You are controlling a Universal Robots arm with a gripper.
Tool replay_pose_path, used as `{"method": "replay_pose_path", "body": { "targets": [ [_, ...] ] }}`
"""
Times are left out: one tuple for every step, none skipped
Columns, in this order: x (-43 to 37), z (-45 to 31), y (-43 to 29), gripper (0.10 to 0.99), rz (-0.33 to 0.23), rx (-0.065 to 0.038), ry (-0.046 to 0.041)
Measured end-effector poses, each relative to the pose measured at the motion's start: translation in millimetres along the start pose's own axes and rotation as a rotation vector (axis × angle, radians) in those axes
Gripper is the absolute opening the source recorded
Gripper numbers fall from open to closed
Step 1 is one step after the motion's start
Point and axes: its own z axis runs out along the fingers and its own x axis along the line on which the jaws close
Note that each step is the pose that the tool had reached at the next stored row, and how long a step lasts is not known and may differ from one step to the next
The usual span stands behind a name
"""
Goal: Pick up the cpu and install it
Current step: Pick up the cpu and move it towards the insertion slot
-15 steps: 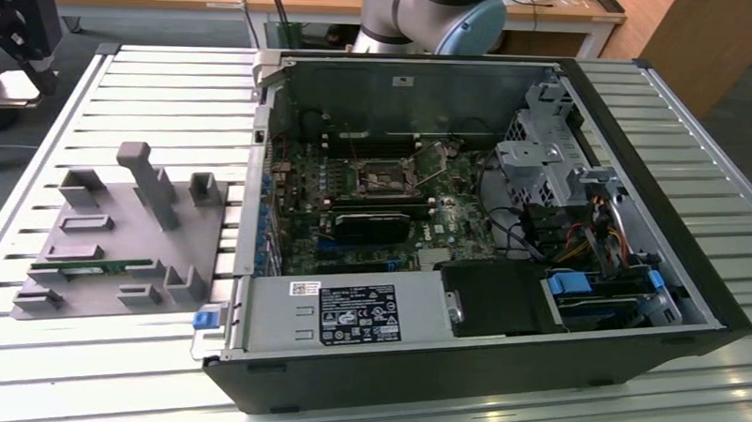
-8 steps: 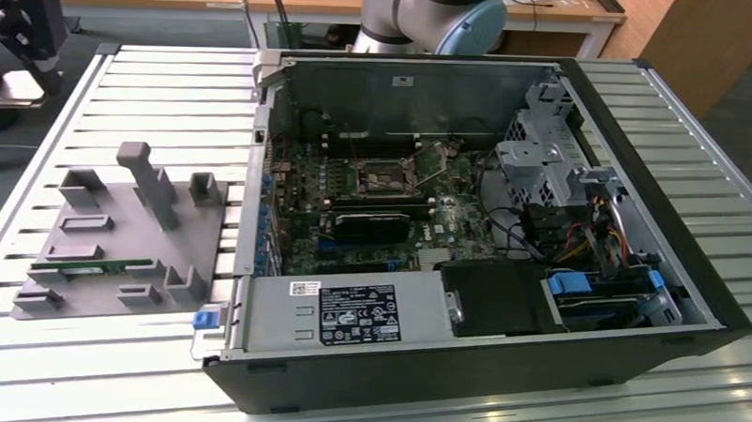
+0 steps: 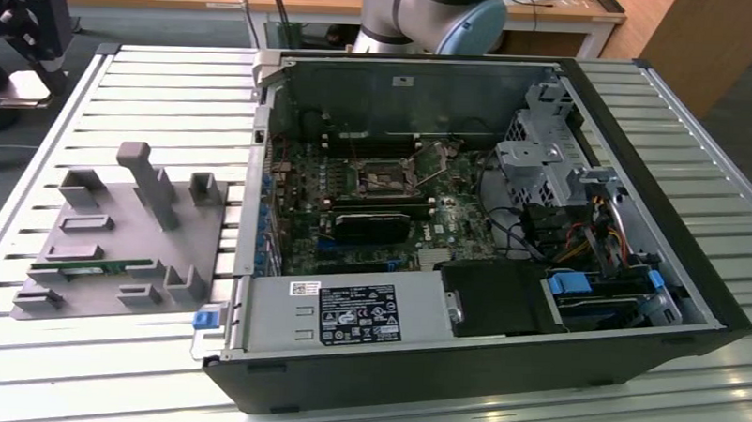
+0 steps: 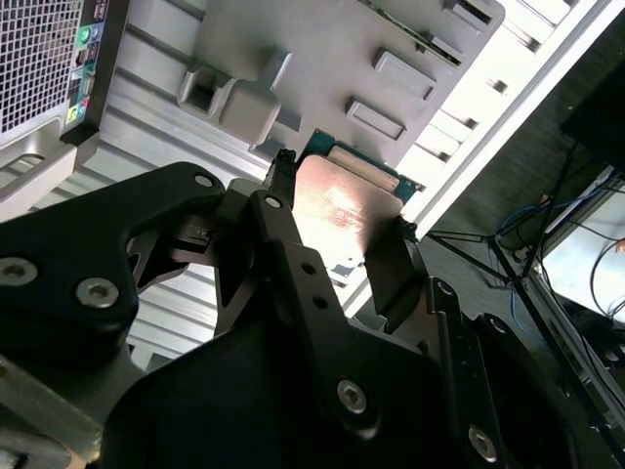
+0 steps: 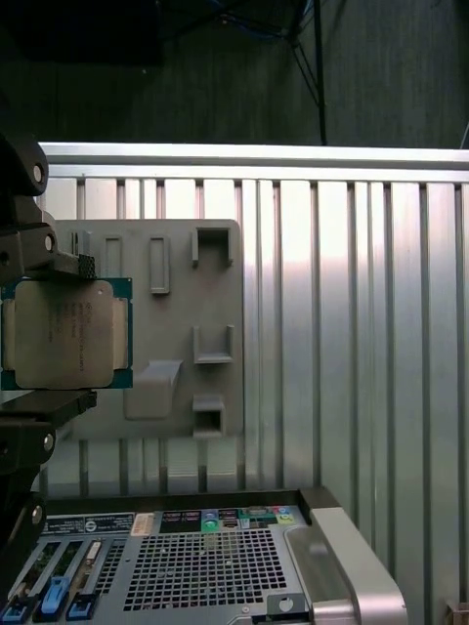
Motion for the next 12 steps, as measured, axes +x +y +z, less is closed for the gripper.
{"method": "replay_pose_path", "body": {
  "targets": [
    [-0.8,0.0,0.0,0.537,0.000,0.000,0.0000],
    [-1.7,0.0,0.1,0.537,0.000,0.000,0.0000],
    [-2.5,0.0,0.1,0.537,0.000,0.000,-0.0001],
    [-3.3,0.0,0.1,0.537,0.000,0.000,0.0000],
    [-4.1,0.0,0.1,0.537,0.000,0.000,0.0000],
    [-5.0,0.0,0.2,0.537,0.000,0.000,-0.0001],
    [-5.7,0.0,0.2,0.537,0.000,0.000,0.0000],
    [-6.4,0.0,0.2,0.537,0.000,0.000,0.0000],
    [-7.0,0.0,0.2,0.537,0.000,0.000,-0.0001],
    [-7.7,-0.1,0.3,0.537,0.000,0.000,0.0000],
    [-8.3,0.0,0.3,0.537,0.000,0.000,0.0000],
    [-9.0,-0.1,0.3,0.537,0.000,0.000,0.0000]
  ]
}}
